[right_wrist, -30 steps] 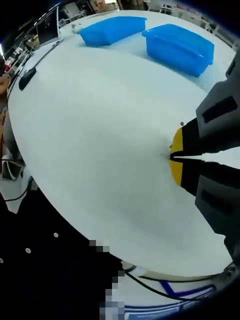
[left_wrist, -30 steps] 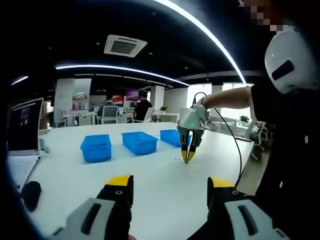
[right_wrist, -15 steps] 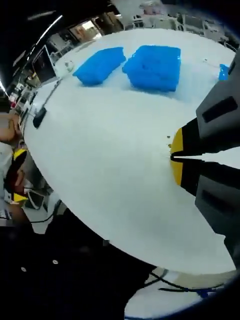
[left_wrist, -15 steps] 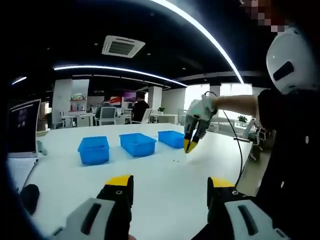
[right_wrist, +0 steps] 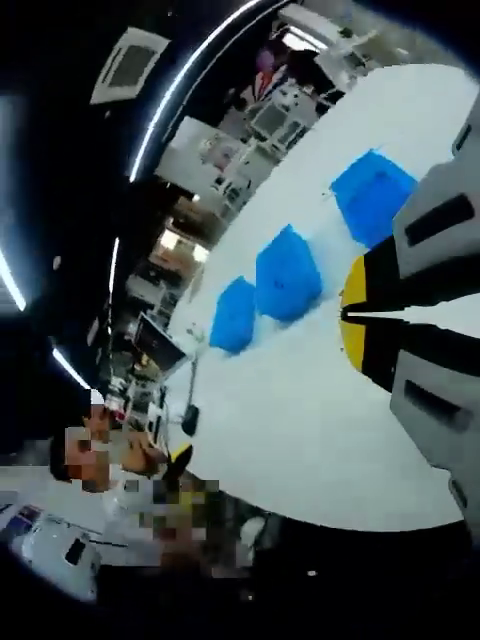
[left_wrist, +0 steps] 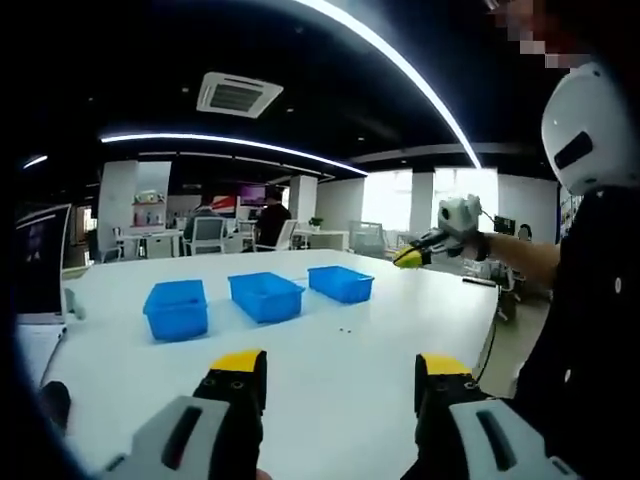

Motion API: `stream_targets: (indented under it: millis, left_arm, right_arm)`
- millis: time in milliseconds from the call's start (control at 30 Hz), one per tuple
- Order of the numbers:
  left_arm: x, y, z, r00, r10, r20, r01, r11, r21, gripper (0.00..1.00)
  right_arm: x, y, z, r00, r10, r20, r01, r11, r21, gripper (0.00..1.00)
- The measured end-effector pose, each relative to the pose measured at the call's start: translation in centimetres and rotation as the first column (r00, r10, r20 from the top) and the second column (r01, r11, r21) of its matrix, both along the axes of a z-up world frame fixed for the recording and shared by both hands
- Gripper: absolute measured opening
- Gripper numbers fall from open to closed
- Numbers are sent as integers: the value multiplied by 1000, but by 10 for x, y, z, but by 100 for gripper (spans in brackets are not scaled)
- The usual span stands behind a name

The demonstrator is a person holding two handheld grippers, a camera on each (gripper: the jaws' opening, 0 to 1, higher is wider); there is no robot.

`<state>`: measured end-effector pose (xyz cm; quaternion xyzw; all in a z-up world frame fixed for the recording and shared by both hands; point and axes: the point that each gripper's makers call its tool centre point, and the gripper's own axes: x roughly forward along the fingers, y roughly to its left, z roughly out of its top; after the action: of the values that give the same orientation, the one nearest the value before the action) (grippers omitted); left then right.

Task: Pick up the resistors one by one and place each resistor into its matching bin, sorting the parts by color and model until every resistor is separated into the correct bin for its type

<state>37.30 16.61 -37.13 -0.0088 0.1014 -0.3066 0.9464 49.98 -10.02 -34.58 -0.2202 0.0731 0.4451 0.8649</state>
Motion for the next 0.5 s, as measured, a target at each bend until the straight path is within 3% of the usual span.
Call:
stream_targets:
  millis: [133,200,267,400,500]
  left_arm:
    - [1,-1,5,1000,4,9,-4,1000,-1,61]
    - [2,0,7,1000,11,19,-11,1000,0,61]
    - [2,-1,9,1000,12,19,-12,1000,-2,61]
    - [2,-3,11,1000,9,23,-9,1000,3,61]
    - [1,-5,12,1000,4,25,-4,1000,9,61]
  right_arm:
    - [-11,-20,4,985,-174,7,170,972,164,5]
    - [-14,-26,7,969,-245,21,234,944,232,5]
    - [-19,-33,13,939,-339,51,308,901,306,5]
    - [-23,-42,26,899,-431,76,374,846,379,5]
    - [-16,-43,32,898,-433,78,371,840,397,5]
